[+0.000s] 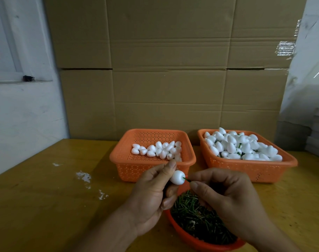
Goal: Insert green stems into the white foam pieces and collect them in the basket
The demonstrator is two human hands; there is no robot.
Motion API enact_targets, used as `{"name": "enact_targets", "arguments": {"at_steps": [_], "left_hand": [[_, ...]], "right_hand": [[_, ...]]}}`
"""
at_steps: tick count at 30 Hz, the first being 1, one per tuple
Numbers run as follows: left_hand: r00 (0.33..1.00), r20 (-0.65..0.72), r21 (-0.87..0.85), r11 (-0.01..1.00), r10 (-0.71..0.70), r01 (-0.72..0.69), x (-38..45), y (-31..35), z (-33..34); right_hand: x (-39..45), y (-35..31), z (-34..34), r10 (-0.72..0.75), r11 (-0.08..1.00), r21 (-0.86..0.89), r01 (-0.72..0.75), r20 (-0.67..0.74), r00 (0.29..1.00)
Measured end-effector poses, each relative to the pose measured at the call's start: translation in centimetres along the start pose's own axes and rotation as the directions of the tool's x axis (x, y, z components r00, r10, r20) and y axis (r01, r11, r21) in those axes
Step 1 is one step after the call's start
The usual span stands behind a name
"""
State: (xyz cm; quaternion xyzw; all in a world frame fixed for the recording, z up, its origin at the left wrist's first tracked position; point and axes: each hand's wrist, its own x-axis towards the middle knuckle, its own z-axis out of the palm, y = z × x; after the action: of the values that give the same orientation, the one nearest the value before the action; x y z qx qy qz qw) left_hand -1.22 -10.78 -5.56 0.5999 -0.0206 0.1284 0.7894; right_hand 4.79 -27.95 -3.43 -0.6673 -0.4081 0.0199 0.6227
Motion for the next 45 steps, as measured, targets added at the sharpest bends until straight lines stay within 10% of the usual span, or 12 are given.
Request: {"name": "enact_targets", "arguments": {"at_steps": [45], "left_hand": [[0.978, -0.099, 0.144, 0.975, 0.184, -0.169, -0.1, 0.0, 0.4]], "right_hand": [[-0.6, 1.7, 1.4, -0.28, 0.882, -0.415, 0.222, -0.084, 0.956]]}}
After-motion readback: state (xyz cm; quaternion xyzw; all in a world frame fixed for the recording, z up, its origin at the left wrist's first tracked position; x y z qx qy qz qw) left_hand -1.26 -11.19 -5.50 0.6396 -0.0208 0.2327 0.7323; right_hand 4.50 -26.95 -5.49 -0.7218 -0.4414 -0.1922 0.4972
